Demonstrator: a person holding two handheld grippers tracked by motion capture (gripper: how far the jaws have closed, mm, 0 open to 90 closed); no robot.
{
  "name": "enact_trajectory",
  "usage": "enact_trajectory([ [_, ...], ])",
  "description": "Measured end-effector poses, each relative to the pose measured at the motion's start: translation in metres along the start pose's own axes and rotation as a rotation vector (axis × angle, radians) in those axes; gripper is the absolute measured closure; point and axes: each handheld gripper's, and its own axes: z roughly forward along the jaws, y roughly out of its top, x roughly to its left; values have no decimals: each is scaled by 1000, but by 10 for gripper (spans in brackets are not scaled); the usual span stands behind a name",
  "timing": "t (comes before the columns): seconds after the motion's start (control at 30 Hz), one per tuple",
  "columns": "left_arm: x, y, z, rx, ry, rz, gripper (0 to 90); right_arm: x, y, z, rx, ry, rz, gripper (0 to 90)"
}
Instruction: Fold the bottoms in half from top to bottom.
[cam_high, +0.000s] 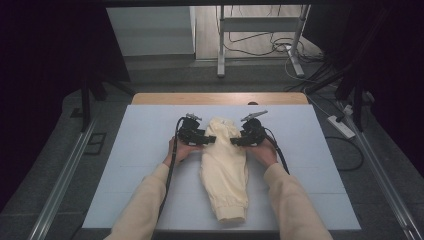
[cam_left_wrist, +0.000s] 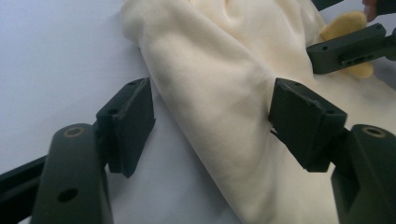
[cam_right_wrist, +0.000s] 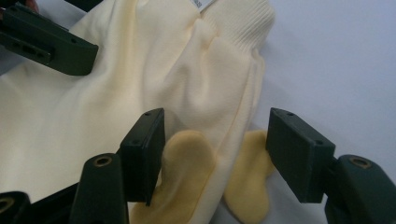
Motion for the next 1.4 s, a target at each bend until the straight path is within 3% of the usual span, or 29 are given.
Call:
enact_trajectory([
  [0.13, -1, -1, 4, 31, 10, 3, 309, 1, -1, 3, 14, 0, -5, 377],
  [0.47, -2, -2, 5, 28, 2, 1, 355, 3, -1, 4, 33, 1, -11, 379],
  [0.73, -5, -4, 5, 28, 0, 11, 378, 5, 0, 5, 35, -33, -18, 353],
  [0.93, -4, -5, 5, 27, -22, 9, 523, 5, -1, 4, 30, 6, -8, 498],
  [1.13, -4, -7, 6, 37, -59, 14, 762, 7, -1, 4, 35, 56, -21, 694],
  [1.4, -7, -5, 3, 34, -46, 43, 800, 7, 0, 1, 29, 63, -52, 737],
])
